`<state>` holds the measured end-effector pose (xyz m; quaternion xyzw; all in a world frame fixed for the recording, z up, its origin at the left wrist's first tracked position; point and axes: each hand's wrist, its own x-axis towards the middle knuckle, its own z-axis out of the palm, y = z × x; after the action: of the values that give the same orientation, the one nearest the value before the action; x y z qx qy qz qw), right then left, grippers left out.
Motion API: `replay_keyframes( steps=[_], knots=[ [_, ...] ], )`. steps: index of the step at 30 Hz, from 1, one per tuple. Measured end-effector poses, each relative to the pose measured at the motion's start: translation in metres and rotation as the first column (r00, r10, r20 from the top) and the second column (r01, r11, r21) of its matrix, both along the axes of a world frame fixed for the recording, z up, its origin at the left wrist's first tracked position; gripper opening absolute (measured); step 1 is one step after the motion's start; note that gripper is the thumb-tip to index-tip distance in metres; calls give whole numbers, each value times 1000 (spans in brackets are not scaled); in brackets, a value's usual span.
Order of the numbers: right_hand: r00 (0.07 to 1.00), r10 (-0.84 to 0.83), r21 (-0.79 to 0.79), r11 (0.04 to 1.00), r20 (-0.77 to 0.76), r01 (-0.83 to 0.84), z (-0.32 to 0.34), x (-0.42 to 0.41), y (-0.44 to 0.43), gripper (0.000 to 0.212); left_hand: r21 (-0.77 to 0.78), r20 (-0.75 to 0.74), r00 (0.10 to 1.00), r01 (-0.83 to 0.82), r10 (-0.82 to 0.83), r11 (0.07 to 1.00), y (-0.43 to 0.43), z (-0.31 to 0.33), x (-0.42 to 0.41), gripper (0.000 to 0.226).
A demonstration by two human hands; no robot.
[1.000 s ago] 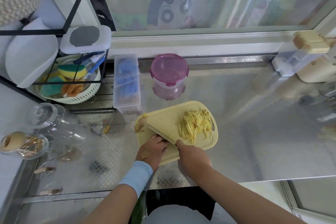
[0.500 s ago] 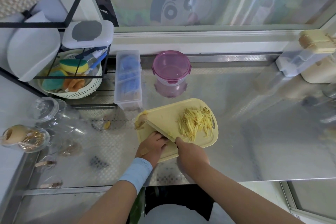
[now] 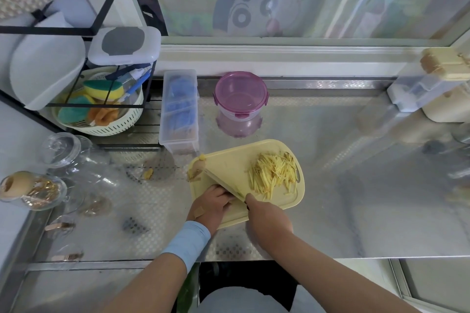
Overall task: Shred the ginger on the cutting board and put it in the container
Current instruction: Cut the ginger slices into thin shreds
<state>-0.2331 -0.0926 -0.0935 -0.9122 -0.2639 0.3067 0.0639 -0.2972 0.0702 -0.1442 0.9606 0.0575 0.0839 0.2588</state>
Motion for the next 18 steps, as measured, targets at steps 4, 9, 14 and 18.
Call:
replay_keyframes(
  steps=[4, 9, 14, 18],
  knots=[
    [1000, 11, -12, 1000, -18, -11, -4, 4, 5, 36, -23, -7, 1000, -29, 29, 999, -1, -3, -1, 39],
    [1000, -6, 9, 1000, -24, 6, 5, 2, -6, 28, 3, 25, 999, -21, 21, 1000, -1, -6, 0, 40],
    [1000, -13, 23, 1000, -19, 13, 7, -1, -13, 18, 16, 34, 999, -20, 20, 1000, -2, -5, -2, 39],
    [1000, 21, 2, 1000, 0, -21, -1, 4, 0, 29, -25, 20, 999, -32, 32, 999, -1, -7, -3, 39]
  ],
)
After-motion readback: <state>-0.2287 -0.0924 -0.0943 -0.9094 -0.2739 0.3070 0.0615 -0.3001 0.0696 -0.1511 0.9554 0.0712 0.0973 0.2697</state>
